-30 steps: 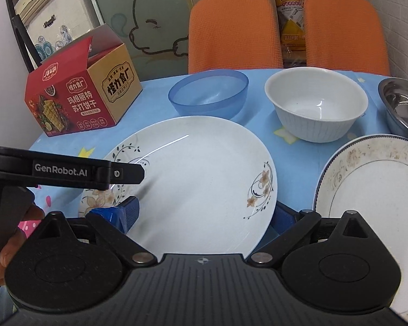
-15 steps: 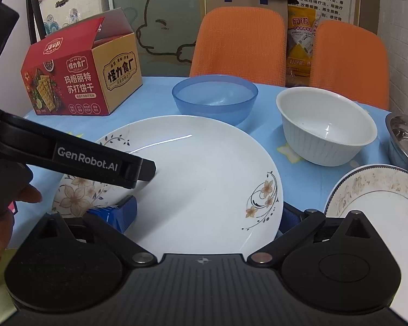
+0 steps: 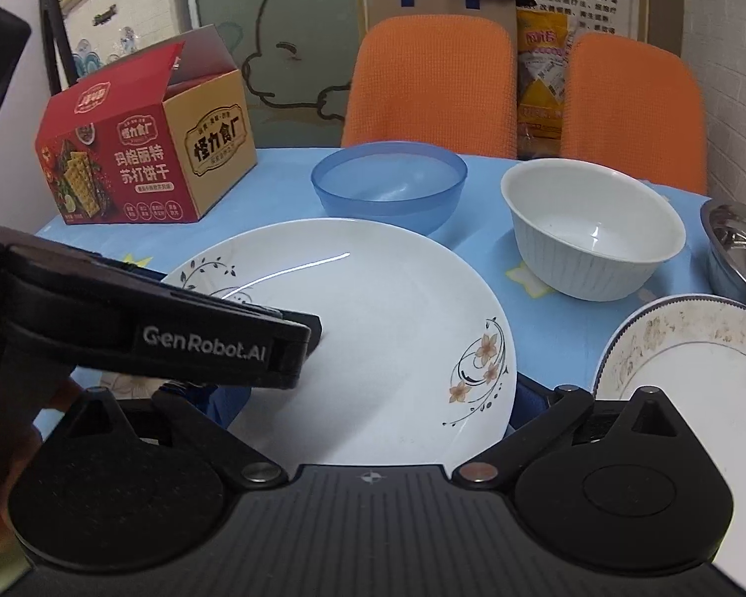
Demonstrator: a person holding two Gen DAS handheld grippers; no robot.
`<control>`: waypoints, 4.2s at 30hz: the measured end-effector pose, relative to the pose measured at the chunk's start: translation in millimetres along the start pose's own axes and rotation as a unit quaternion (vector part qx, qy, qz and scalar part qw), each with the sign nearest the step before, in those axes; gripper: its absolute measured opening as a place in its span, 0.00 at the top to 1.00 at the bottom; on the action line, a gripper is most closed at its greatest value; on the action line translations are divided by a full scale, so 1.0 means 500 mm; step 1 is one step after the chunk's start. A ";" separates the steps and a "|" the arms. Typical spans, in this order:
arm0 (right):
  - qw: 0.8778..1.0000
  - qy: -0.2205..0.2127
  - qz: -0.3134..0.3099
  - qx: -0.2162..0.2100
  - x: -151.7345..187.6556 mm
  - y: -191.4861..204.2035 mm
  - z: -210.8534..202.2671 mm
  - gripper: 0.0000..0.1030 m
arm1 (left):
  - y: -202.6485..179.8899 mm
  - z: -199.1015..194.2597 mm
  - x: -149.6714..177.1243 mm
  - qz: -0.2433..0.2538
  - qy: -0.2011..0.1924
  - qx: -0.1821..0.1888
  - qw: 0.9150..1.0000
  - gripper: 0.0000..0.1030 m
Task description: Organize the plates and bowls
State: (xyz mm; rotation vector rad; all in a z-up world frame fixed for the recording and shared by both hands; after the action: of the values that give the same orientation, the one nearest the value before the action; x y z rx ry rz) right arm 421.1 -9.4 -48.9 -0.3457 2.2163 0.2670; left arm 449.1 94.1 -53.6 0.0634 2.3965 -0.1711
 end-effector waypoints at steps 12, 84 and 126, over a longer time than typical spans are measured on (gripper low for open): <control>0.999 -0.039 0.004 0.001 -0.029 0.030 -0.093 0.12 | -0.009 -0.119 -0.018 -0.005 -0.035 -0.007 0.999 0.27; 0.974 -0.071 0.196 0.086 0.219 -0.271 -0.364 0.14 | -0.211 -0.260 0.117 0.064 -0.056 -0.022 0.996 0.06; 0.992 -0.023 0.068 0.105 0.105 -0.294 -0.142 0.12 | -0.383 0.041 0.007 0.084 0.042 0.060 0.994 0.20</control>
State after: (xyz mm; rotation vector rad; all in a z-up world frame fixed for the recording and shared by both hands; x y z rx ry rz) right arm 387.4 -177.3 -57.3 -0.0724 2.2007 0.1108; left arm 442.4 -98.6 -50.6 0.3338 2.4481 -0.2370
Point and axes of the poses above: each gripper's, at about its wrist camera, not at the fingertips, and z roughly the way its jaws point, y to its left, x to its underside, the point moved 5 cm from there along z, roughly the way its jaws point, and after that the axes turned 2 degrees about -y, right-handed, at the moved point
